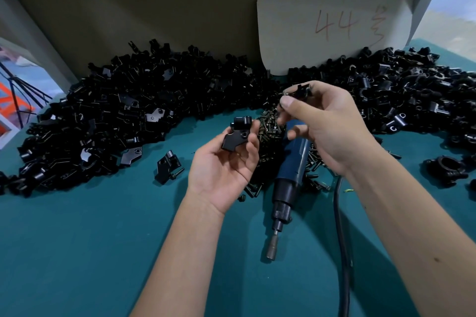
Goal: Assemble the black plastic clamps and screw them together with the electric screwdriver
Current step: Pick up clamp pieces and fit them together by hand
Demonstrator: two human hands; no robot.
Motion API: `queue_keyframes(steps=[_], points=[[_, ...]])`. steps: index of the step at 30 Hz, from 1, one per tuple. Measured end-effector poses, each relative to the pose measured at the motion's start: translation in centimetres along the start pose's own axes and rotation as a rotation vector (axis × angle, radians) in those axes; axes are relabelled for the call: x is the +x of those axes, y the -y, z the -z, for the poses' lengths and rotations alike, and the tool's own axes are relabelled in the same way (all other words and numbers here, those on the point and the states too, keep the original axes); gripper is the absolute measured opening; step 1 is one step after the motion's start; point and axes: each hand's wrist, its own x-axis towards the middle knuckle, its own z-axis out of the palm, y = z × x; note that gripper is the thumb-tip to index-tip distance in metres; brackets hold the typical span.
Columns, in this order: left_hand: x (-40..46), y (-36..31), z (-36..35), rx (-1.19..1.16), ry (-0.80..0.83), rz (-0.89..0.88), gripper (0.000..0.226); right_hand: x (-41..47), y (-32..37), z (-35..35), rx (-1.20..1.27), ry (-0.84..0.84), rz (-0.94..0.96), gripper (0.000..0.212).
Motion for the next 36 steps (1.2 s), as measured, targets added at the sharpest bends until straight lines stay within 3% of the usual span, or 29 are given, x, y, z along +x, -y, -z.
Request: queue_keyframes(steps=[5, 8, 12, 15, 18, 23, 32, 36], points=[[0.2, -0.1, 0.4, 0.045, 0.041, -0.011, 0.038, 0.1, -0.6, 0.2, -0.124, 0.035, 0.019, 0.016], [0.5, 0.1, 0.5, 0.269, 0.031, -0.135, 0.034, 0.1, -0.7, 0.4, -0.126, 0.101, -0.011, 0.015], [0.7, 0.6, 0.5, 0.497, 0.013, -0.291, 0.03, 0.3, -0.8, 0.4, -0.38, 0.112, 0.024, 0.045], [0.7, 0.4, 0.6, 0.483, 0.004, -0.309, 0.035, 0.3, -0.8, 0.4, -0.403, 0.13, 0.013, 0.033], [0.7, 0.4, 0.5, 0.534, 0.01, -0.338, 0.035, 0.3, -0.7, 0.6, -0.573, 0.192, 0.009, 0.021], [0.6, 1.0, 0.5, 0.698, 0.016, -0.373, 0.023, -0.3, 0.1, 0.2, -0.724, 0.303, 0.036, 0.029], [0.6, 1.4, 0.4, 0.69, -0.002, -0.356, 0.021, -0.5, 0.3, 0.2, -0.59, 0.231, 0.057, 0.047], [0.6, 1.3, 0.3, 0.687, 0.02, -0.373, 0.023, -0.5, 0.8, 0.8, -0.521, 0.28, -0.019, 0.015]])
